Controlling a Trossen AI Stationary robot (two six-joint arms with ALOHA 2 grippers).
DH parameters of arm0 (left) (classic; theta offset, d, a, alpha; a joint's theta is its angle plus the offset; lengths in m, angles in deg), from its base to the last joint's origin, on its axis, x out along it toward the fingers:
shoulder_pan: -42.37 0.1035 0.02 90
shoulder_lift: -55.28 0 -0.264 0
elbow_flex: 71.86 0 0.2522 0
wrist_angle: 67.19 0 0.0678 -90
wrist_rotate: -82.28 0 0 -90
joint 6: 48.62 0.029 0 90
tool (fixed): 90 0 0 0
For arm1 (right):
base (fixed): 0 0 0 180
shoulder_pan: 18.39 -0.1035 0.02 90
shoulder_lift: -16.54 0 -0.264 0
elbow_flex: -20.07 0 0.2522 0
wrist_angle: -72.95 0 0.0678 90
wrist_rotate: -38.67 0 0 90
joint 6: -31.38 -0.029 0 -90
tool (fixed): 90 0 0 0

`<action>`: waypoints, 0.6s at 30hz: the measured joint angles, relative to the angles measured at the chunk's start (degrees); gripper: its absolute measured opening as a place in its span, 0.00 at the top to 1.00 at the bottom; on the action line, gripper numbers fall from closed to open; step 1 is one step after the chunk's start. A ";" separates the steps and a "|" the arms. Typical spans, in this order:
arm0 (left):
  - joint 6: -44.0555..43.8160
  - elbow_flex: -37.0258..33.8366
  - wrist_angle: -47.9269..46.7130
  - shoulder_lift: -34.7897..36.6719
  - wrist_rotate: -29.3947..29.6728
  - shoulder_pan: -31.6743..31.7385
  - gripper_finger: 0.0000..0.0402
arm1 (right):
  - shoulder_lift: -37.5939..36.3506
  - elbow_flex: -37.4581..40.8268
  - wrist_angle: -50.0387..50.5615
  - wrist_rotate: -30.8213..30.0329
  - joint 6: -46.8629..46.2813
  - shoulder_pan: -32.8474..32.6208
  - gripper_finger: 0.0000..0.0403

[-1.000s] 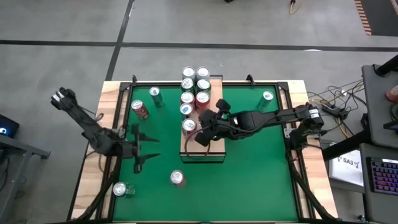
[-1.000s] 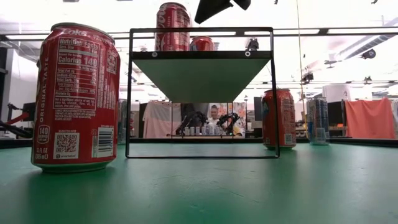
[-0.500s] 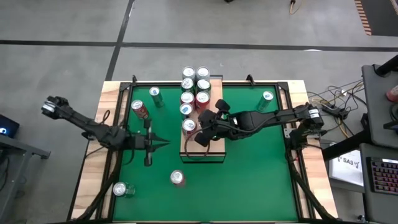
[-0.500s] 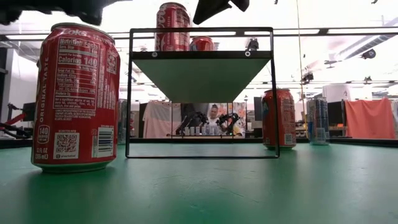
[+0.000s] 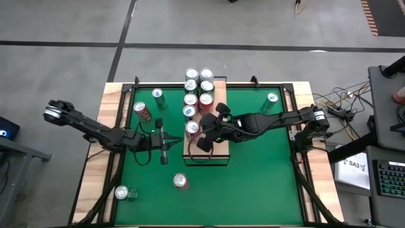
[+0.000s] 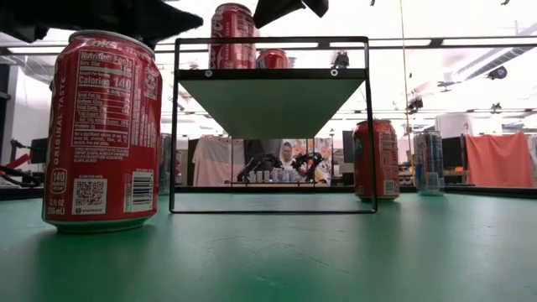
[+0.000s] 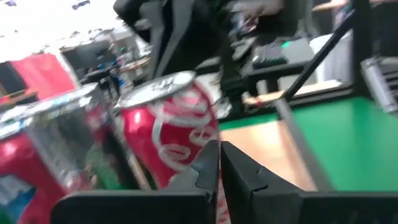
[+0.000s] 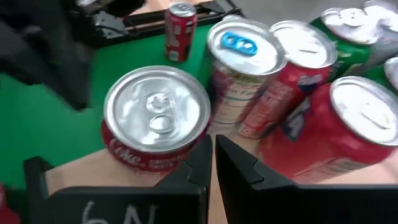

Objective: Place canned beverage on shelf
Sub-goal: Put the red can on the shelf

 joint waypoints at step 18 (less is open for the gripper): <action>-1.05 0.79 -0.60 -0.32 4.12 -0.02 1.00 | -0.05 0.00 0.22 4.79 0.43 -2.74 0.97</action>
